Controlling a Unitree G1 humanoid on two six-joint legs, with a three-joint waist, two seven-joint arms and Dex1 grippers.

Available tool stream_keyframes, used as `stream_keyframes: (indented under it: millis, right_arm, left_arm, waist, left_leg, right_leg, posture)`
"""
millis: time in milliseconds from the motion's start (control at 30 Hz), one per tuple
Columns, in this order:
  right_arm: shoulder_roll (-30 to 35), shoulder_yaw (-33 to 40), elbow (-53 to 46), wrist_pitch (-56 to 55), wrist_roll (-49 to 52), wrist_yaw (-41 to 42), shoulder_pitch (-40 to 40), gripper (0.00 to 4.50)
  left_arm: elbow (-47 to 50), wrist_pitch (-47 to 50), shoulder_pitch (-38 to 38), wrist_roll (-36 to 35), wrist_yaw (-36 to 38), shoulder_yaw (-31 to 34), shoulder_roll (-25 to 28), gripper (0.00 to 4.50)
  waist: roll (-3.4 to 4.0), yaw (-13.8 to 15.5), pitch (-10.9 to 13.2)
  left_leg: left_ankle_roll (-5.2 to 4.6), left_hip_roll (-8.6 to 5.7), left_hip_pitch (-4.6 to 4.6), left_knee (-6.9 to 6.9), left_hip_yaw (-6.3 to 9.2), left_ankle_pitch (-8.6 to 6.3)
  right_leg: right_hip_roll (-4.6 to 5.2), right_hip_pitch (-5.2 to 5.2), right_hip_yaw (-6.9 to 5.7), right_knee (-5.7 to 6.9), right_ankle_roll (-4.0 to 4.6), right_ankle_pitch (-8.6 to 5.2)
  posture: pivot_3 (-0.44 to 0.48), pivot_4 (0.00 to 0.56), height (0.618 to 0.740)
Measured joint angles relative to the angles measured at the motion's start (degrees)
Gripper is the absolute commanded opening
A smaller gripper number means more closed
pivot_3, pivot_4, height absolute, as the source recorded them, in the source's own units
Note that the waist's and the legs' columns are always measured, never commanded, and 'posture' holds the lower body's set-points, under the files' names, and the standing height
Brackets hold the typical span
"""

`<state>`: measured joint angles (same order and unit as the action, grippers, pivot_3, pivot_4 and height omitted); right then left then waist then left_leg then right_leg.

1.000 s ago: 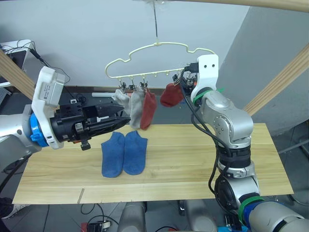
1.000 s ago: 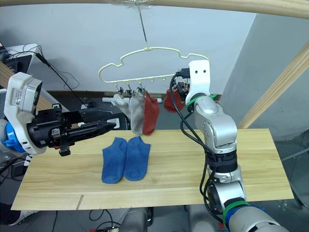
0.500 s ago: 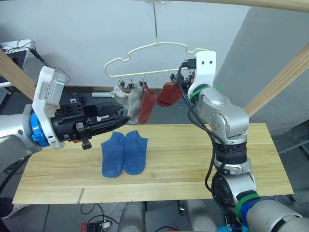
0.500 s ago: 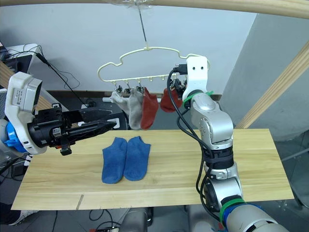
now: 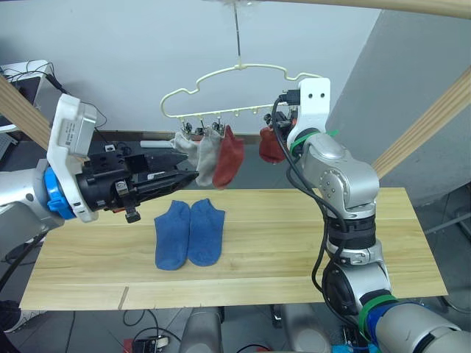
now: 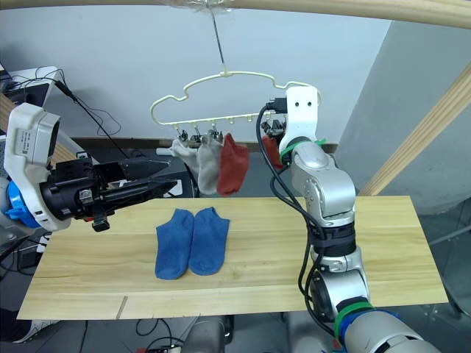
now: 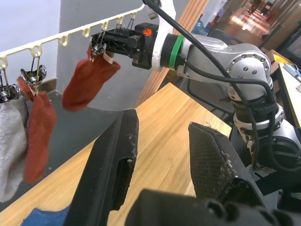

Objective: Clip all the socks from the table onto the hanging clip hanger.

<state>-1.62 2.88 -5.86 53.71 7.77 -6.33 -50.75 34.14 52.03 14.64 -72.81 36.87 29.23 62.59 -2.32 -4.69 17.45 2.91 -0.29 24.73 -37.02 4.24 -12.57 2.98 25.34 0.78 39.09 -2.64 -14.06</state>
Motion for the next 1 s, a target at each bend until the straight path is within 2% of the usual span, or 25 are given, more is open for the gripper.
stream_keyframes:
  millis: [400,433,500,567,633,667,900,1000]
  right_arm:
    - [-1.9,0.4,3.4,-2.1,0.1,0.0,-2.3,1.87]
    - [-1.9,0.4,3.6,-2.2,0.1,0.0,-2.4,1.57]
    - [-1.9,0.4,3.7,-2.4,0.1,0.0,-2.4,1.28]
    - [-1.9,0.4,3.7,-2.7,0.0,0.0,-2.4,0.62]
    - [-1.8,0.4,3.7,-2.9,0.0,0.0,-2.4,0.14]
    - [-1.8,0.4,3.7,-2.9,0.0,0.0,-2.4,0.04]
    - [-1.3,0.4,3.7,-2.9,-0.1,-0.3,-2.4,0.04]
    - [-0.9,0.4,3.7,-2.9,-0.3,-0.3,-2.4,0.04]
  left_arm:
    - [0.8,0.0,0.4,-1.0,-1.8,-0.2,0.0,2.02]
    - [1.1,0.0,0.6,-1.1,-2.1,-0.2,0.0,2.02]
    - [1.1,0.0,0.7,-1.2,-2.4,-0.3,0.0,2.02]
    - [1.1,0.0,0.7,-1.3,-2.5,-0.3,0.0,2.02]
    - [1.1,0.0,0.7,-1.3,-2.5,-0.3,0.0,2.02]
    - [1.1,0.0,0.7,-1.3,-2.5,-0.3,0.0,2.02]
    - [1.2,0.1,0.8,-0.2,-4.0,-2.5,0.0,2.02]
    - [1.1,1.3,0.3,2.3,-7.1,-4.6,0.1,2.02]
  waist:
    - [0.0,0.1,0.0]
    - [0.0,0.1,0.0]
    - [0.0,0.1,0.0]
    - [0.0,0.1,0.0]
    - [0.0,0.1,0.0]
    - [0.0,0.1,0.0]
    - [0.0,0.1,0.0]
    - [0.0,0.1,0.0]
  left_leg:
    - [0.0,0.0,0.0,0.01,0.0,0.0]
    - [0.0,-0.01,0.0,0.01,0.0,0.0]
    - [0.0,-0.01,0.0,0.01,0.0,0.0]
    - [0.0,-0.01,0.0,0.01,0.0,0.0]
    - [0.0,0.0,0.0,0.01,0.0,0.0]
    - [0.0,0.0,0.0,0.01,0.0,0.0]
    - [0.0,-0.01,0.0,0.01,0.0,0.0]
    - [0.0,-0.01,0.0,0.0,0.0,0.0]
  right_leg:
    - [0.0,0.0,0.0,0.0,0.0,0.0]
    - [0.0,0.0,0.01,0.0,0.0,0.0]
    - [0.0,0.0,0.01,0.0,0.0,0.0]
    - [0.0,0.0,0.0,0.0,0.0,0.0]
    - [0.0,0.0,0.01,0.0,0.0,0.0]
    - [0.0,0.0,0.01,0.0,0.0,0.0]
    - [0.0,0.0,0.01,0.0,0.0,0.0]
    - [0.0,0.0,0.01,0.0,0.0,0.0]
  posture:
    - [-0.008,0.248,0.74]
    - [-0.008,0.248,0.74]
    - [-0.008,0.248,0.74]
    - [-0.008,0.248,0.74]
    - [-0.012,0.25,0.74]
    - [-0.016,0.251,0.74]
    - [-0.022,0.257,0.74]
    - [-0.025,0.264,0.74]
